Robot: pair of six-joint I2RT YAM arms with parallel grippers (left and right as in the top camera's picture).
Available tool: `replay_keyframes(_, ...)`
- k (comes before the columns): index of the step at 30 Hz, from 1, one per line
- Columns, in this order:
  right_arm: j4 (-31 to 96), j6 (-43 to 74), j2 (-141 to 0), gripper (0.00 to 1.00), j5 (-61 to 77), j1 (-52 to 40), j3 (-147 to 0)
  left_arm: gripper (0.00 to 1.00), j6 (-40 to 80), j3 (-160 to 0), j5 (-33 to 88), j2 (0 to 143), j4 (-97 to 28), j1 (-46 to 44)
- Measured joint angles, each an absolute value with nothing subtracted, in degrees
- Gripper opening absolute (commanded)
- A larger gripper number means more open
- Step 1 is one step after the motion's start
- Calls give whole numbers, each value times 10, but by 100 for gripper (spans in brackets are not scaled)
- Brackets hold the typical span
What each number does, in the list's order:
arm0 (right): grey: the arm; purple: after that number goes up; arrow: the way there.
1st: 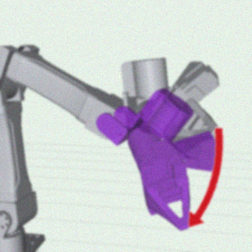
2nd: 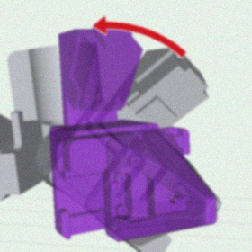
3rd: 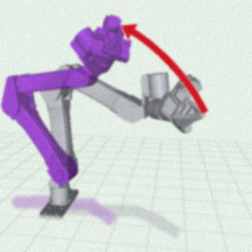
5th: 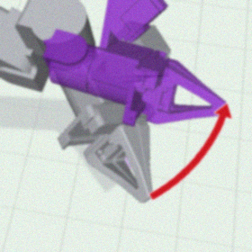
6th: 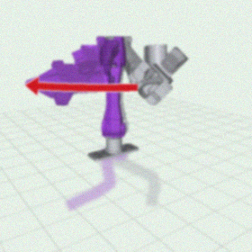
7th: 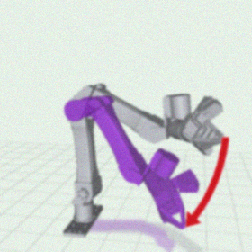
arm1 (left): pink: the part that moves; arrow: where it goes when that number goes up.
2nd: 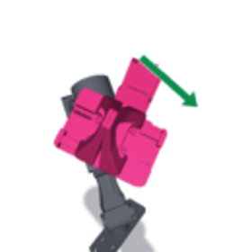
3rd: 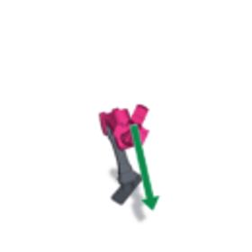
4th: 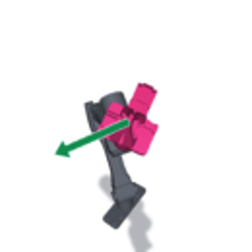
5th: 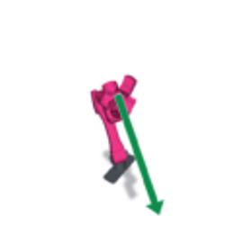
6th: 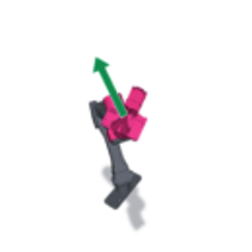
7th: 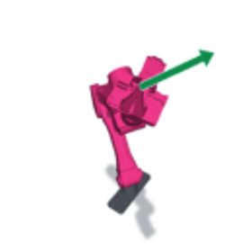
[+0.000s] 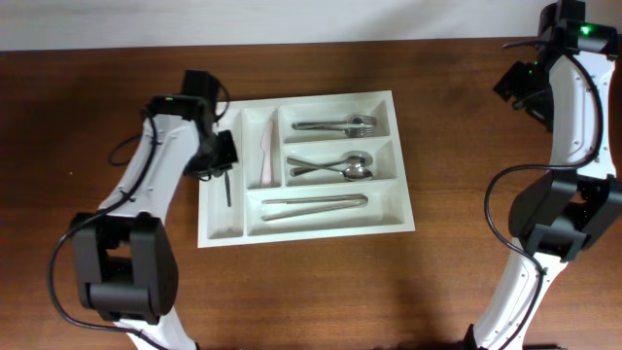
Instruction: Pack container
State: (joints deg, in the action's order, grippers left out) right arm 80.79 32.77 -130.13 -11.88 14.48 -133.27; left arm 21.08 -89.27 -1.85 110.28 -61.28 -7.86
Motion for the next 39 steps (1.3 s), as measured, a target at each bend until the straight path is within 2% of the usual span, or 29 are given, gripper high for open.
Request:
replay_keyframes(2, 808, 328, -1301, 99, -119, 145, -1333, 6, 215, -893, -26, 1103, -613, -85)
replay_keyframes(5, 808, 328, -1301, 99, -119, 145, -1333, 29, 218, -893, -36, 1103, -613, -85)
replay_keyframes(7, 808, 328, -1301, 99, -119, 145, -1333, 38, 219, -893, -39, 1103, -613, -84)
replay_keyframes(17, 808, 328, -1301, 99, -119, 145, -1333, 64, 224, -893, -46, 1103, -613, -84)
replay_keyframes(23, 808, 328, -1301, 99, -119, 145, -1333, 75, 225, -897, -67, 1103, -621, -76)
replay_keyframes(27, 808, 328, -1301, 99, -119, 145, -1333, 84, 224, -926, -76, 1103, -647, -34)
replay_keyframes(30, 808, 328, -1301, 99, -119, 145, -1333, 98, 223, -955, -82, 1103, -666, 27)
replay_keyframes(39, 808, 328, -1301, 99, -119, 145, -1333, 99, 218, -969, -79, 1103, -684, 160)
